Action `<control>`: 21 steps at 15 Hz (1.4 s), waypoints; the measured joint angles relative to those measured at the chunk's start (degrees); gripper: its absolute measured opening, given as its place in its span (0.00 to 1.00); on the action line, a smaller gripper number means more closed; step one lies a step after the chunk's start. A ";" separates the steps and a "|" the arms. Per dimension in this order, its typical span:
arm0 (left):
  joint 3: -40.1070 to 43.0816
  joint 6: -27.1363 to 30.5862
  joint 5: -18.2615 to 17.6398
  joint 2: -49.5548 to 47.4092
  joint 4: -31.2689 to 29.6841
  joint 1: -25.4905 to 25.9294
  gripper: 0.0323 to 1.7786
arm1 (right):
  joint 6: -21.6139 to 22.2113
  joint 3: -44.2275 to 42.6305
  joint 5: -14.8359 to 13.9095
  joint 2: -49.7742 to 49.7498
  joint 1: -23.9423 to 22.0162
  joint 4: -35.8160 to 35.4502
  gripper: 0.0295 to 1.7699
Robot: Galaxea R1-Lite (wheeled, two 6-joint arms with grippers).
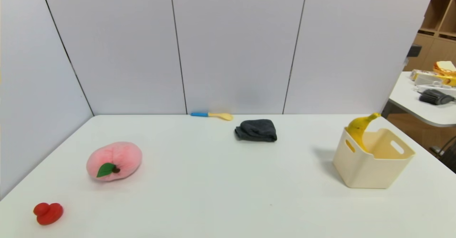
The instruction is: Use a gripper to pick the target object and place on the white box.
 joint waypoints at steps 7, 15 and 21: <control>0.00 -0.01 0.02 0.00 0.00 0.00 0.95 | 5.29 0.00 -4.43 -5.47 -0.12 2.17 0.96; 0.00 -0.01 0.02 0.00 0.00 0.00 0.95 | 7.89 0.00 -4.58 -5.77 -0.15 3.02 0.96; 0.00 -0.01 0.02 0.00 0.00 -0.02 0.95 | 4.06 0.00 -5.14 -5.77 -0.17 2.95 0.96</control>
